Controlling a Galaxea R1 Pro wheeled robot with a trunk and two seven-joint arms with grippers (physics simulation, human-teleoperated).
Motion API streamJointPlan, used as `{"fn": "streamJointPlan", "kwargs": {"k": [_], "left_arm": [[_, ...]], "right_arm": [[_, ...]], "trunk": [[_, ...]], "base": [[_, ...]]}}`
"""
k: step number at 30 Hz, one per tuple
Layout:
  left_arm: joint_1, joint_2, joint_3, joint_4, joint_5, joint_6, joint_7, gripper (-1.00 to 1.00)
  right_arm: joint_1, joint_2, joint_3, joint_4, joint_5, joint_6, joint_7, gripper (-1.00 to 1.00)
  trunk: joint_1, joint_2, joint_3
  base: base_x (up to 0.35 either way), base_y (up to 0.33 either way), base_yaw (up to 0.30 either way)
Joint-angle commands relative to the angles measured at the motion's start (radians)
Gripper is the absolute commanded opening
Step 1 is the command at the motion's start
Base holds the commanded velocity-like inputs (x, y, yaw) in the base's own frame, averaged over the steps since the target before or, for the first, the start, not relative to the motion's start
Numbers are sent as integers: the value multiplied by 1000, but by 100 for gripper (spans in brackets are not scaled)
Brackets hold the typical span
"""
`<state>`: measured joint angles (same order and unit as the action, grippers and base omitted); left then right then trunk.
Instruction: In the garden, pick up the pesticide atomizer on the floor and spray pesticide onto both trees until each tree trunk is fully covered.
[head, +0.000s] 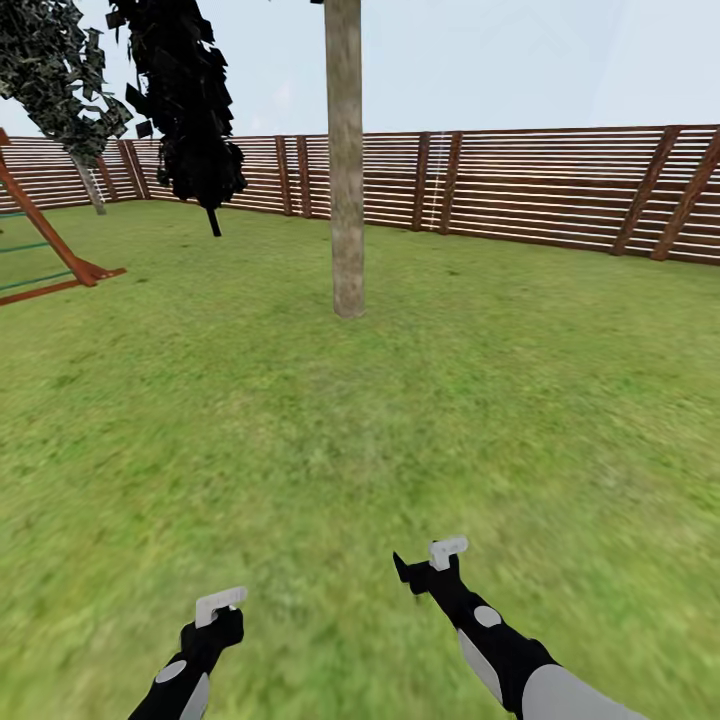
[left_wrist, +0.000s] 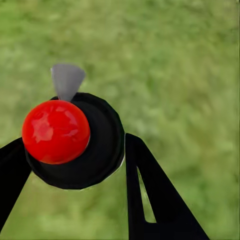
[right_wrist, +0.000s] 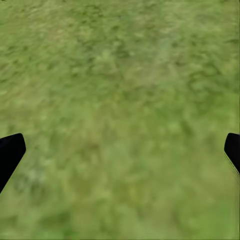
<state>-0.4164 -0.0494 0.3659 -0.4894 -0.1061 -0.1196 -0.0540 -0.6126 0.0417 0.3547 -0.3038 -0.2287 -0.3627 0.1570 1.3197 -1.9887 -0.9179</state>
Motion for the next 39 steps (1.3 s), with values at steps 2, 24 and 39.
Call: {"fn": "streamJointPlan", "kwargs": {"k": [2,24,39], "left_arm": [[-1,-1,8,0,-10,-3,-5,-100],[-1,-1,8,0,-10,-3,-5,-100],[-1,0,8,0,-10,-3,-6,-100]], "right_arm": [[-1,0,4,2,-11,-4,4,100],[-1,0,5,2,-11,-4,4,100],[-1,1,6,2,-11,-4,4,100]], "trunk": [[0,0,-1],[0,0,-1],[0,0,5]], "base": [[340,0,0],[340,0,0],[340,0,0]]}}
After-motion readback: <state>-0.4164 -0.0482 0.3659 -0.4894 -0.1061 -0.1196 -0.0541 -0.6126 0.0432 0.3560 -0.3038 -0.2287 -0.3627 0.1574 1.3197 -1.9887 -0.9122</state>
